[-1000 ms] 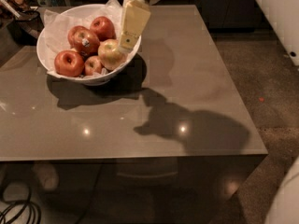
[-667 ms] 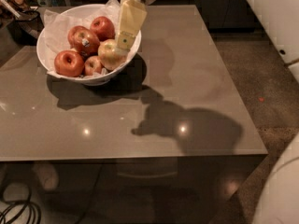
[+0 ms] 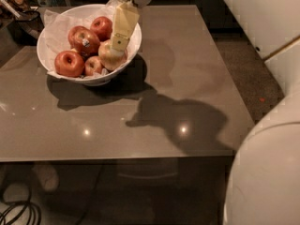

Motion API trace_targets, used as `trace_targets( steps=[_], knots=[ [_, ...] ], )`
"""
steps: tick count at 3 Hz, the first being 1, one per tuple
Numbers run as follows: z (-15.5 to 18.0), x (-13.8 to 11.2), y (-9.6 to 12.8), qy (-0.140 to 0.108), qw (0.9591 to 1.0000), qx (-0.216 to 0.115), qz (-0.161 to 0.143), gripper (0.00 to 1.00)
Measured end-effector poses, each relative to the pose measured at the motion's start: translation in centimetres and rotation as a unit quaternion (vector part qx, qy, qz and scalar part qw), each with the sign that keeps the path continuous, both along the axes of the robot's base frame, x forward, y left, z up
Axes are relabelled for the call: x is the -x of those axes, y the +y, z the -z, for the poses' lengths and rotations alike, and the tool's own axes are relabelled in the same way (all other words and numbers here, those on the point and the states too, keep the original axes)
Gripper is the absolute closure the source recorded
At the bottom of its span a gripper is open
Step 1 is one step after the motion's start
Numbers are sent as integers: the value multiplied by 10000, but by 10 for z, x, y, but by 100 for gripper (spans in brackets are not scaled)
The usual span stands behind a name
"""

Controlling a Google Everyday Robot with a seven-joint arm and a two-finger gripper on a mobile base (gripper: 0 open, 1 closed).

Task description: Pick apple from white bowl

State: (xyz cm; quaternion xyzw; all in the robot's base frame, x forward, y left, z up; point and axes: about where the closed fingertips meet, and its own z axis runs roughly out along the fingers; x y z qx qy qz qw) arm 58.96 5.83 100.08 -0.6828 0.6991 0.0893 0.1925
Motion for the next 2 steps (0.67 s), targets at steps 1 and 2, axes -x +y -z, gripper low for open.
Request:
trace_targets(
  steps=[1, 2],
  knots=[
    [9, -11, 3, 117, 9998, 61, 171, 16],
    [17, -18, 4, 233, 9991, 101, 327, 16]
  ],
)
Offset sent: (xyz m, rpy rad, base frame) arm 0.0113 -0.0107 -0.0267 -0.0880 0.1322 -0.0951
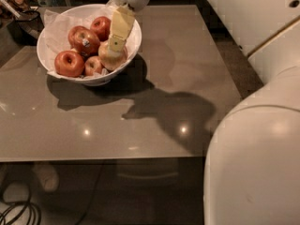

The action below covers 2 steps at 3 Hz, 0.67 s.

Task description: Pick apple from white bowl

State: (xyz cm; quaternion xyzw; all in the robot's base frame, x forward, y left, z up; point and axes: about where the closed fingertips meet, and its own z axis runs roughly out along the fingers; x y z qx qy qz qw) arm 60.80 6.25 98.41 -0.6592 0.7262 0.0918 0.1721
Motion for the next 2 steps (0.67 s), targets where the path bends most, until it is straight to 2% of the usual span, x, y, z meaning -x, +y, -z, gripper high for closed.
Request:
trace_targets(
  steps=[2],
  knots=[
    [19, -1, 3, 425, 9982, -72, 426, 16]
  ],
)
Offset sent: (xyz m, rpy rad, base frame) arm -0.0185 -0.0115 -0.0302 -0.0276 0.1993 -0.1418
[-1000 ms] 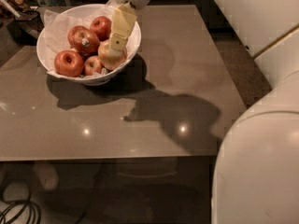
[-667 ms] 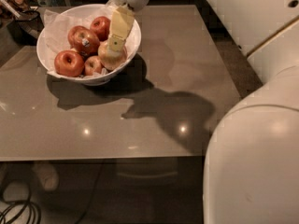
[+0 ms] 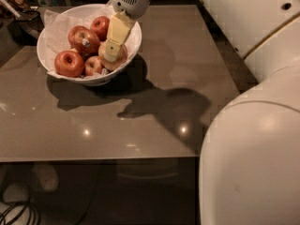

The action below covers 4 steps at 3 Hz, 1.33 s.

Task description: Pick apple from white bowl

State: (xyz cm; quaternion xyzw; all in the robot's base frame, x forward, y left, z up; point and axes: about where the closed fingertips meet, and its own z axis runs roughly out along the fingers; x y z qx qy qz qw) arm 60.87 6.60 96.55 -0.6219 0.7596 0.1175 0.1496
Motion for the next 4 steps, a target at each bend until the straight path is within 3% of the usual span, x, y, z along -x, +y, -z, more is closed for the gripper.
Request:
trace_targets(
  steps=[2, 4],
  knots=[
    [3, 2, 9, 225, 9990, -21, 391, 16],
    [8, -1, 20, 337, 9981, 29, 507, 16]
  ],
)
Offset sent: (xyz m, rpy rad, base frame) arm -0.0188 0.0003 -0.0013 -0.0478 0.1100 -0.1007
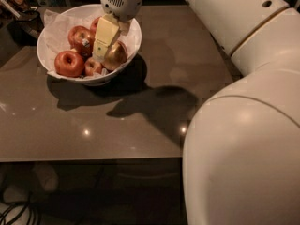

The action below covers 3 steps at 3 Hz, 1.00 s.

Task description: Pick apple from white bowl

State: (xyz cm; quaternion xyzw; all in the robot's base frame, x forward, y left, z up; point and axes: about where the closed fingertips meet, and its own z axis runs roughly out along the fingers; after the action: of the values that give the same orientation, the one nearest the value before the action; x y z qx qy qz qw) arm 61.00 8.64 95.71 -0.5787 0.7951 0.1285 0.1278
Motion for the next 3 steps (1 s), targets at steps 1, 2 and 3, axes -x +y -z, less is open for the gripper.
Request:
trace_targets(
  steps=[1, 2, 3],
  knots=[
    [5, -3, 1, 56, 10000, 18, 60, 16],
    [11, -7, 0, 113, 9998, 45, 124, 15],
    [17, -11, 0, 202, 9997, 11, 161, 16]
  ],
)
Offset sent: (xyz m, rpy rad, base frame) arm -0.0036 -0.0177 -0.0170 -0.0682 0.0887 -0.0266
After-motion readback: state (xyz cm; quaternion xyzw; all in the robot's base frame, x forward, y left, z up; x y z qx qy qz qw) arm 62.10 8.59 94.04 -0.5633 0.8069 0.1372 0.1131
